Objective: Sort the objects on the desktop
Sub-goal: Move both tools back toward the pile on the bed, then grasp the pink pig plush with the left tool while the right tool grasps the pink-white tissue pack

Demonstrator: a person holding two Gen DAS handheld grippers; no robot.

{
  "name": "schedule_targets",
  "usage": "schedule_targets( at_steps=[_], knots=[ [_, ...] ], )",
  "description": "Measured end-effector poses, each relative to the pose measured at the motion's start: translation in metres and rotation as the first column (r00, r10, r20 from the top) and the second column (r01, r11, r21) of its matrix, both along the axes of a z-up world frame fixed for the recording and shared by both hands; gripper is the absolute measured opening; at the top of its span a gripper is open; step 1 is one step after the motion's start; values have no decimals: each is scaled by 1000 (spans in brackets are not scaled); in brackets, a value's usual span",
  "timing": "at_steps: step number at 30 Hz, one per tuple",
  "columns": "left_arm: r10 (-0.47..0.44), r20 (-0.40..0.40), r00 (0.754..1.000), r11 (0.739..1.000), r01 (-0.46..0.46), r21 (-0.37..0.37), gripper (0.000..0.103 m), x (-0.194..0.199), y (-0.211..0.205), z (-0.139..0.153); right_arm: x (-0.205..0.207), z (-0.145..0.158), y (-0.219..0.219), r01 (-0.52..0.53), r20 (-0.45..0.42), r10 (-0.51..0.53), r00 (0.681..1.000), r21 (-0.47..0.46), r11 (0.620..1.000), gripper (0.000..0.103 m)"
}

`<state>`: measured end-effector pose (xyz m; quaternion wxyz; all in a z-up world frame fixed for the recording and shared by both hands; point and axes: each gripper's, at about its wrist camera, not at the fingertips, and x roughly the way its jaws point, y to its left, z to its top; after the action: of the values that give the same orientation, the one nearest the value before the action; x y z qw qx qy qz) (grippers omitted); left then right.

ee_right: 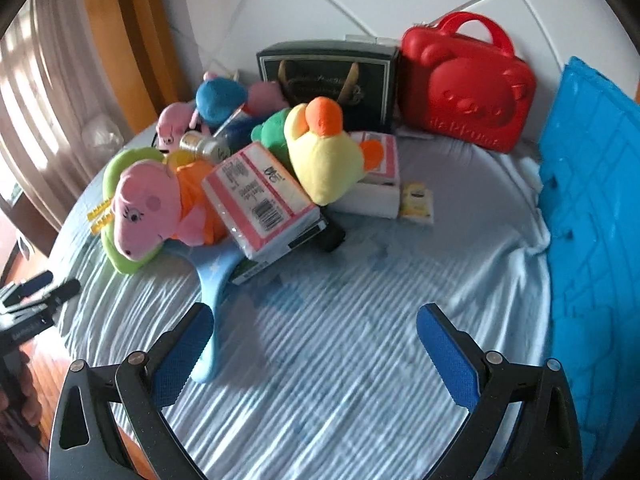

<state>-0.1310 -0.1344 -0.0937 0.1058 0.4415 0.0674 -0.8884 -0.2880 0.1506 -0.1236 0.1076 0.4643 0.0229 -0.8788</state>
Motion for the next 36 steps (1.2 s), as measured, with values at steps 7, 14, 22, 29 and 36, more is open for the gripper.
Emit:
schedule_targets(
  at_steps=[7, 14, 22, 29, 36],
  knots=[
    [-38, -19, 999, 997, 39, 74, 62, -62, 6, 13, -26, -4, -7, -16, 22, 16, 1000, 11, 1000, 103],
    [-113, 79, 990, 992, 108, 66, 72, -130, 27, -16, -53, -10, -12, -19, 37, 18, 999, 16, 1000, 103],
    [-139, 68, 988, 990, 141, -25, 68, -145, 51, -44, -92, -45, -44, -86, 92, 85, 992, 5, 996, 103],
    [-119, 60, 991, 993, 120, -14, 69, -147, 51, -46, -120, -60, -76, -181, 72, 176, 982, 60, 982, 103],
    [-109, 68, 992, 994, 111, -25, 72, -157, 55, -54, -138, -77, -81, -212, 119, 199, 973, 102, 972, 103]
  ],
)
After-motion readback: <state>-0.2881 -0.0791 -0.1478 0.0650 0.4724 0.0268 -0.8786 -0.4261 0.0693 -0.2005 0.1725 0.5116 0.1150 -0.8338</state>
